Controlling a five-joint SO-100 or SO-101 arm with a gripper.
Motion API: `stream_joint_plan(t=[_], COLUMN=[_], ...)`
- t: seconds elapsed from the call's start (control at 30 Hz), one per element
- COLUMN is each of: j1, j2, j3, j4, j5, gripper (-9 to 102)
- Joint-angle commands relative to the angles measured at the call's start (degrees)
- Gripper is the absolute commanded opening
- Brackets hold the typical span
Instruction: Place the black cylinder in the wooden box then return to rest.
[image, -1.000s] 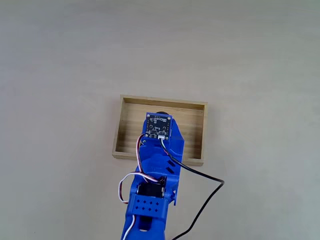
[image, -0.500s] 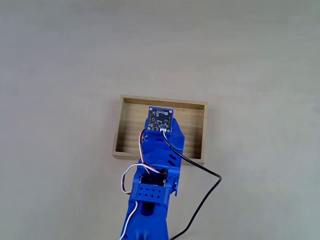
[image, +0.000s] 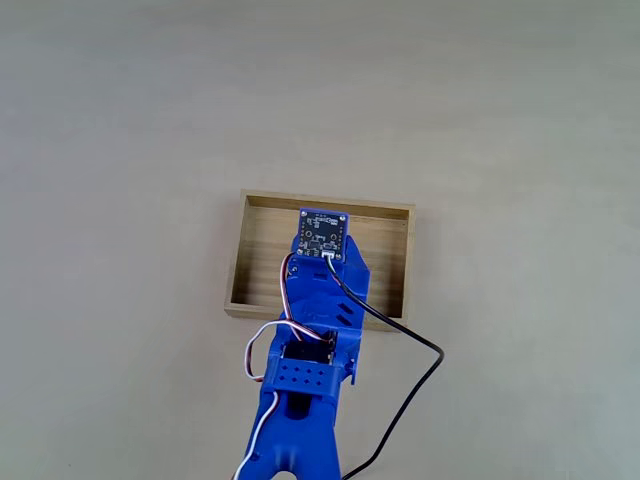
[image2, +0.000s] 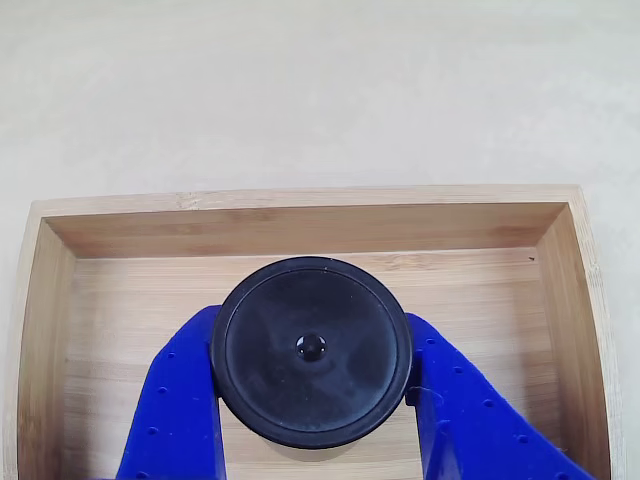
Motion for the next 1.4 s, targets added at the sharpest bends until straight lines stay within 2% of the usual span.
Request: stream_joint_plan(t=[0.0,1.07,1.37], j1=[0.0,-0.79,-0.44], j2=[-0.53,2.81,1.85], j3=[-5.71,-4.57,-3.6], j4=[-2.64,-4.66,-4.66], j5=[0.44,1.58,3.43], gripper=[18,18,34])
